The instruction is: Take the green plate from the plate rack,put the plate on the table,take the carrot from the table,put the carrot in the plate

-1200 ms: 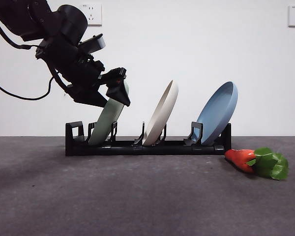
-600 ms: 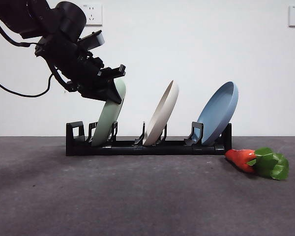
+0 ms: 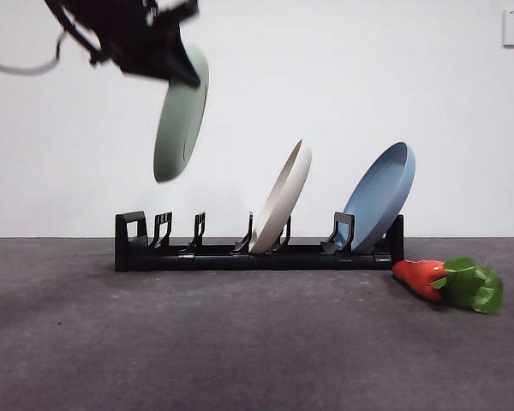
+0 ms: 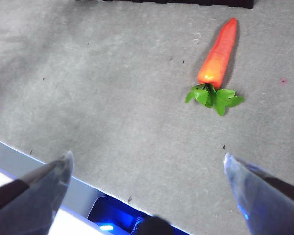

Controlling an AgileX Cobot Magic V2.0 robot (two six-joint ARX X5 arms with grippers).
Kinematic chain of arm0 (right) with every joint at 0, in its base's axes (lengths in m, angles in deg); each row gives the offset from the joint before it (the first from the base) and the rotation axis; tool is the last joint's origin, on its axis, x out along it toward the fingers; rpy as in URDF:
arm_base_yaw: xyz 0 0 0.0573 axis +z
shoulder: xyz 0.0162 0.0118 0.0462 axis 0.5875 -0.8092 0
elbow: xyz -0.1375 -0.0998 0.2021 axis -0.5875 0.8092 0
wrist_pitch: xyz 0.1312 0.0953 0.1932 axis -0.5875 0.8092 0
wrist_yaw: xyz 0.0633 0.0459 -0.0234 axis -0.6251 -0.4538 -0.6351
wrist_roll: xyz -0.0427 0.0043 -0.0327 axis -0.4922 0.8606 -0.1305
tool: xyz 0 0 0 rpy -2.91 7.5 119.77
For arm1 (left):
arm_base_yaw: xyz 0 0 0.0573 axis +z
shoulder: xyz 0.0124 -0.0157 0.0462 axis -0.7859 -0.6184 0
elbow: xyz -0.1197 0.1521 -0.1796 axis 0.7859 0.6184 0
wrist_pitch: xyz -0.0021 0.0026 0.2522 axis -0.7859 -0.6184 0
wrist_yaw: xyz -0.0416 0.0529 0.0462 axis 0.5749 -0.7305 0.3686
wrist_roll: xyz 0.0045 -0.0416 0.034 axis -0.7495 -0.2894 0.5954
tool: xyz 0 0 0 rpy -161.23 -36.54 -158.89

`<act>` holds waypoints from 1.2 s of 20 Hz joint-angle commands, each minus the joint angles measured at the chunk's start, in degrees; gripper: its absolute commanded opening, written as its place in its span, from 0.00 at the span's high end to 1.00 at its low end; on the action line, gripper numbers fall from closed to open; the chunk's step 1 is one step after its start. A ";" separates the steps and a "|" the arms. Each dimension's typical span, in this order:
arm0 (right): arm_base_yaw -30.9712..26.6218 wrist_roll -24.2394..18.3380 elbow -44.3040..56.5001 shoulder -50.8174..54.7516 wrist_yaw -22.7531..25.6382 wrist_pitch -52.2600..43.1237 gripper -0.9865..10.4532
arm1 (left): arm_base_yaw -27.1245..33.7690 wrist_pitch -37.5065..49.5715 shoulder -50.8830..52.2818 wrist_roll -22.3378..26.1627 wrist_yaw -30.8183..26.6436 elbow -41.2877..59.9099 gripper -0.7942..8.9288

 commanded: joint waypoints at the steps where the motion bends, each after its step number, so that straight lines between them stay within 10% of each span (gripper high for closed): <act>1: 0.13 0.28 -0.15 -0.09 -0.07 -0.31 0.37 | -3.45 -6.51 5.64 4.61 0.26 -0.46 0.93; 9: 0.13 0.31 -0.15 -2.25 -0.04 -0.50 0.37 | -24.46 -30.58 8.83 19.71 -19.63 -0.35 0.92; 24: 0.13 0.31 -0.15 -2.56 -0.09 -0.70 0.37 | -40.76 -31.26 -19.32 18.99 -36.74 -0.28 0.92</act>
